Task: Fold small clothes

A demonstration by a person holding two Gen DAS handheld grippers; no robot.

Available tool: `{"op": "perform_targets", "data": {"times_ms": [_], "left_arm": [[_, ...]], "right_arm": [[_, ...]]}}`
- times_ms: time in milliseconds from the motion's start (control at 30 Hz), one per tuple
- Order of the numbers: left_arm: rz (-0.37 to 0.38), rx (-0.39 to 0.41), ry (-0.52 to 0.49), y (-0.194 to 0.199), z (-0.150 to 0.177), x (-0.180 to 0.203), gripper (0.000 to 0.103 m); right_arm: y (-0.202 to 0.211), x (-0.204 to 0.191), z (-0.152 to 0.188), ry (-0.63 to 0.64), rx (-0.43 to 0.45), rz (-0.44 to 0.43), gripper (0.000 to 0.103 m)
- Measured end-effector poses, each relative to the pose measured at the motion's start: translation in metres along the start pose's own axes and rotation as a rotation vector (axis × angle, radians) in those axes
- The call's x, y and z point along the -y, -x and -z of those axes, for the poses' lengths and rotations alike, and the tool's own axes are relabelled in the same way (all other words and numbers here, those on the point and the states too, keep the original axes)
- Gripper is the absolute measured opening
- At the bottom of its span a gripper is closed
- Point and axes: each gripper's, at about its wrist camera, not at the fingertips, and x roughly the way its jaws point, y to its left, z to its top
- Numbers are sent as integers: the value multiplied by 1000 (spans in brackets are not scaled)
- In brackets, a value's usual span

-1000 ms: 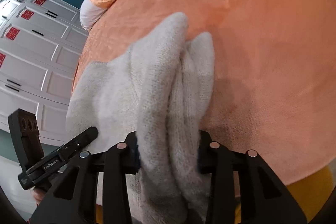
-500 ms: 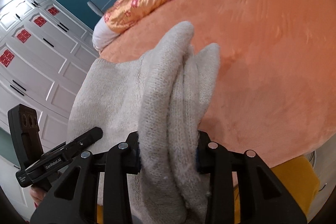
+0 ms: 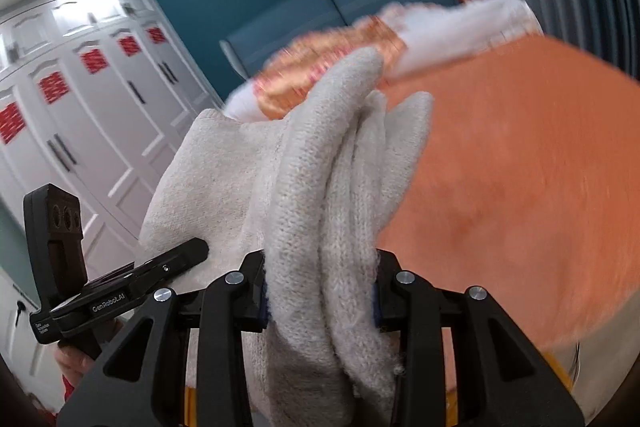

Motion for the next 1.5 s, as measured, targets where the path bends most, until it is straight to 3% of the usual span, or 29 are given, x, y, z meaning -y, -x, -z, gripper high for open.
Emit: {"op": "perform_targets", "data": {"times_ms": [200, 367, 533, 567, 600, 667, 700, 733, 767, 867, 967, 1033, 1067, 1100, 1200, 1333, 1400, 1500], "left_arm": [[-26, 166, -38, 61, -34, -20, 41], [-57, 197, -24, 73, -53, -62, 42], [-138, 50, 101, 13, -41, -137, 43], [-165, 17, 123, -3, -33, -151, 44], [-200, -25, 167, -26, -18, -174, 48], [-267, -129, 266, -66, 20, -213, 49], [-301, -181, 313, -82, 42, -233, 48], [-321, -201, 334, -88, 55, -242, 39], [-333, -216, 359, -88, 68, -252, 38], [-316, -180, 426, -67, 88, -264, 38], [-298, -140, 427, -54, 80, -255, 38], [-314, -152, 410, -58, 79, -247, 47], [-323, -159, 412, -60, 80, -246, 52], [-336, -156, 434, -63, 81, -257, 61], [-283, -147, 558, -65, 96, -287, 66], [-197, -193, 707, -81, 117, -322, 67], [-125, -182, 732, -91, 122, -329, 66], [-126, -171, 685, -98, 111, -322, 46]], "right_arm": [[11, -53, -37, 76, 89, -118, 34], [-27, -83, -51, 85, 71, -184, 35], [-143, -70, -28, 1, -126, -162, 36], [-168, -65, -16, -2, -171, -148, 41], [-195, -55, -2, -5, -224, -127, 46], [-252, -26, 38, -57, -372, -12, 47], [-264, -11, 55, -78, -418, 42, 43], [-269, 1, 70, -98, -438, 81, 42], [-264, 9, 81, -125, -433, 78, 41], [-241, 12, 92, -132, -405, 61, 40], [-241, -6, 88, -90, -411, 40, 41], [-256, -12, 87, -55, -442, 35, 53], [-268, -16, 87, -40, -454, 41, 65], [-278, -18, 89, -29, -461, 48, 66], [-315, -19, 97, -23, -523, 59, 67], [-356, -3, 119, -146, -615, 13, 68], [-365, -2, 121, -192, -619, -26, 45], [-356, -12, 105, -158, -573, -53, 30]]}}
